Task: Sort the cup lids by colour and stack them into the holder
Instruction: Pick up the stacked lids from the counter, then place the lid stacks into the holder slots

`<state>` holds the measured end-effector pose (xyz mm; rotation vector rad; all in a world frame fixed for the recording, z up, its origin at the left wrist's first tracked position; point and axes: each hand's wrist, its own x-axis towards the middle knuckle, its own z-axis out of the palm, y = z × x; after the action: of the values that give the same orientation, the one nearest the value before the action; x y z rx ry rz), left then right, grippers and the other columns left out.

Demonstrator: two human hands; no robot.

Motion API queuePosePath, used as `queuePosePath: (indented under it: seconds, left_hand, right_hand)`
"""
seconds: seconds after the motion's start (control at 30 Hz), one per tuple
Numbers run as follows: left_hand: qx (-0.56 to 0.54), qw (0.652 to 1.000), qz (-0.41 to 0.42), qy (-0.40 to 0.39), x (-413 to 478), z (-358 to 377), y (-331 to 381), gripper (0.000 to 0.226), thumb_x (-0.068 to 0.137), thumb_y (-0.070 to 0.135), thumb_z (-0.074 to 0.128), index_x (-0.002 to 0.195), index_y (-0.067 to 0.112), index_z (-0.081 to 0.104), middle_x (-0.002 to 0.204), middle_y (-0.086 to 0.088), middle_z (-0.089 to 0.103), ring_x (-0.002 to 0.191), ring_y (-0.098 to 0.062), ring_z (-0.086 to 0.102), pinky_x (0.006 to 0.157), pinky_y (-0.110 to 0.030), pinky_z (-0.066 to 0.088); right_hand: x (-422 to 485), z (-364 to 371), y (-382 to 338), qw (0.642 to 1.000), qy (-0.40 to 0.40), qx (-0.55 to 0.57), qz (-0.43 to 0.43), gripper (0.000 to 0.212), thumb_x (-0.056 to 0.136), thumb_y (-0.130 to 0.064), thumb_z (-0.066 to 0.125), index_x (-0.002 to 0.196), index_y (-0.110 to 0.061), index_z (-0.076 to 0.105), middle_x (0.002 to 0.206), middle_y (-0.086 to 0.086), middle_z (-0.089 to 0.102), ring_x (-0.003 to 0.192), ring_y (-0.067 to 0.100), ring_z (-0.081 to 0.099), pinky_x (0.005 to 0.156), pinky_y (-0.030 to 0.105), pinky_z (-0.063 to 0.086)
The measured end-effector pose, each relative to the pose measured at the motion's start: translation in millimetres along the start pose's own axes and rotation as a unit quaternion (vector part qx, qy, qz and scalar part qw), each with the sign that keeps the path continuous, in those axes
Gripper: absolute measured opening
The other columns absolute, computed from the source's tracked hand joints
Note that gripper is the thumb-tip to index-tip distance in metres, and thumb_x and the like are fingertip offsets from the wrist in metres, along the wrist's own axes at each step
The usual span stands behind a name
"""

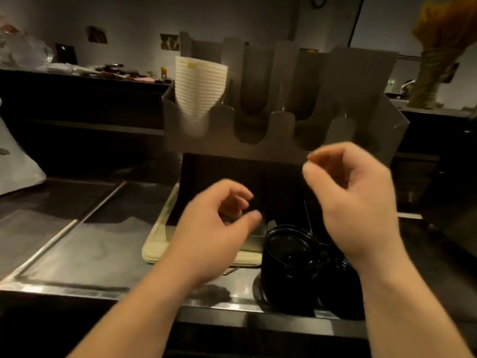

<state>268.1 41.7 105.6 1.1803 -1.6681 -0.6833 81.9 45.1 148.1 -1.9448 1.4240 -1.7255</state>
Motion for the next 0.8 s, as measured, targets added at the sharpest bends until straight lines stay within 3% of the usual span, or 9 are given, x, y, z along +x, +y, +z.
queuePosePath:
  seconds: [0.07,0.2,0.27,0.37,0.4,0.47,0.6,0.7,0.8]
  left_hand:
    - [-0.006,0.995,-0.061,-0.072,-16.1,32.0,-18.5,0.044,0.085,0.030,0.076,0.120,0.045,0.055,0.116,0.022,0.058,0.109,0.006,0.054,0.094,-0.024,0.051]
    - [-0.081,0.980,-0.154,-0.099,-32.4,65.7,-40.4,0.075,0.083,0.033,0.079,0.142,0.047,0.034,0.139,0.024,0.042,0.128,-0.001,0.040,0.101,-0.027,0.037]
    - [-0.114,0.968,-0.186,-0.122,-36.3,74.9,-42.5,0.081,0.082,0.032,0.081,0.143,0.049,0.030,0.133,0.025,0.044,0.121,-0.002,0.044,0.096,-0.026,0.039]
    - [-0.140,0.961,-0.197,-0.135,-38.6,84.8,-37.1,0.074,0.084,0.026,0.080,0.127,0.057,0.029,0.110,0.034,0.044,0.092,0.010,0.047,0.069,-0.004,0.045]
    - [-0.148,0.961,-0.196,-0.128,-39.3,87.1,-35.8,0.077,0.083,0.026,0.081,0.127,0.057,0.026,0.108,0.035,0.041,0.091,0.013,0.045,0.067,-0.003,0.046]
    - [-0.153,0.963,-0.192,-0.108,-40.5,90.4,-35.6,0.092,0.081,0.027,0.083,0.140,0.054,0.017,0.114,0.033,0.037,0.098,0.013,0.044,0.086,-0.011,0.048]
    - [-0.151,0.966,-0.183,-0.100,-42.8,93.1,-31.7,0.075,0.086,0.019,0.077,0.124,0.055,0.024,0.103,0.032,0.044,0.085,0.012,0.048,0.056,-0.005,0.043]
    - [-0.151,0.969,-0.177,-0.081,-43.0,94.8,-35.5,0.067,0.088,0.018,0.075,0.113,0.060,0.029,0.118,0.029,0.045,0.093,0.007,0.047,0.058,-0.006,0.041]
    - [-0.144,0.972,-0.172,-0.068,-43.4,96.1,-39.0,0.072,0.088,0.021,0.075,0.125,0.057,0.025,0.134,0.018,0.042,0.097,0.006,0.046,0.064,-0.007,0.042]
  right_hand:
    - [-34.9,-2.0,26.7,0.996,-0.007,-0.015,0.093,0.015,0.092,-0.022,0.069,0.103,-0.032,0.066,0.092,-0.018,0.067,0.092,-0.006,0.062,0.073,0.012,0.052]
    - [-74.7,-6.6,52.7,0.977,0.001,-0.031,0.209,0.045,0.092,-0.018,0.069,0.129,-0.038,0.053,0.128,-0.019,0.057,0.111,-0.006,0.053,0.091,0.018,0.046]
    - [-82.2,-8.1,50.9,0.962,-0.032,-0.011,0.272,0.064,0.092,-0.018,0.070,0.146,-0.036,0.040,0.147,-0.012,0.047,0.126,0.003,0.048,0.100,0.026,0.044]
    - [-86.0,-5.3,39.2,0.953,-0.069,-0.001,0.293,0.081,0.091,-0.025,0.072,0.155,-0.036,0.024,0.159,-0.013,0.034,0.143,0.011,0.036,0.113,0.036,0.035]
    - [-85.9,-3.4,35.2,0.955,-0.083,-0.010,0.285,0.083,0.091,-0.028,0.072,0.156,-0.037,0.021,0.160,-0.015,0.031,0.145,0.010,0.033,0.114,0.036,0.033]
    - [-85.3,0.3,29.7,0.952,-0.113,-0.026,0.282,0.087,0.091,-0.031,0.072,0.157,-0.039,0.016,0.162,-0.016,0.026,0.148,0.010,0.029,0.115,0.036,0.032]
    - [-88.6,6.3,34.6,0.943,-0.119,-0.023,0.310,0.094,0.089,-0.026,0.075,0.158,-0.037,0.012,0.162,-0.013,0.026,0.148,0.015,0.031,0.115,0.037,0.035]
    - [-95.4,10.0,45.0,0.934,-0.117,0.016,0.338,0.099,0.085,-0.021,0.079,0.157,-0.038,0.013,0.154,-0.011,0.039,0.140,0.016,0.041,0.110,0.038,0.042]
    - [-98.7,10.8,55.6,0.927,-0.120,0.045,0.351,0.088,0.081,-0.023,0.082,0.149,-0.040,0.030,0.138,-0.014,0.053,0.128,0.012,0.051,0.105,0.037,0.050]
